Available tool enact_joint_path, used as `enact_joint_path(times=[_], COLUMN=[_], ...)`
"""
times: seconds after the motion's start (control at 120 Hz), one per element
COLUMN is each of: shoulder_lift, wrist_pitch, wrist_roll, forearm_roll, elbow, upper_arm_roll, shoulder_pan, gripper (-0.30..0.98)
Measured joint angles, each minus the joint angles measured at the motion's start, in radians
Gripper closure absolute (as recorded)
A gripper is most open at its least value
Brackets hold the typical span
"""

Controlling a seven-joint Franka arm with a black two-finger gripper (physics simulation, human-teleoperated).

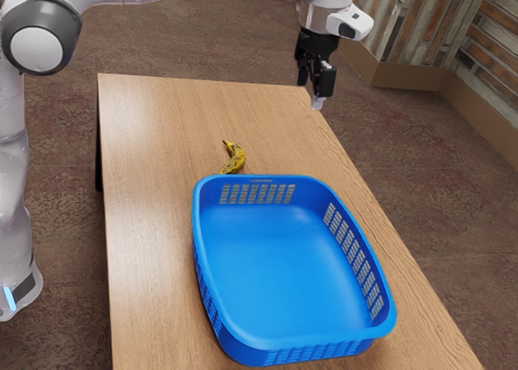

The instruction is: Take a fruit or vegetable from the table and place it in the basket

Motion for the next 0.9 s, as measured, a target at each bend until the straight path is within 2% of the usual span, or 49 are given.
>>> enact_joint_path(times=[0.333, 0.467, 0.667, 0.9], shoulder_lift=[0.007, 0.018, 0.02, 0.025], wrist_pitch=[-0.041, -0.054, 0.011, 0.075], wrist_roll=[0.02, 0.054, 0.13, 0.259], forearm_roll=[-0.017, -0.022, -0.021, 0.041], elbow=[-0.006, -0.101, -0.25, -0.299], upper_arm_roll=[-0.001, 0.001, 0.005, 0.005], shoulder_pan=[0.039, 0.037, 0.056, 0.099], gripper=[0.01, 0.01, 0.01, 0.01])
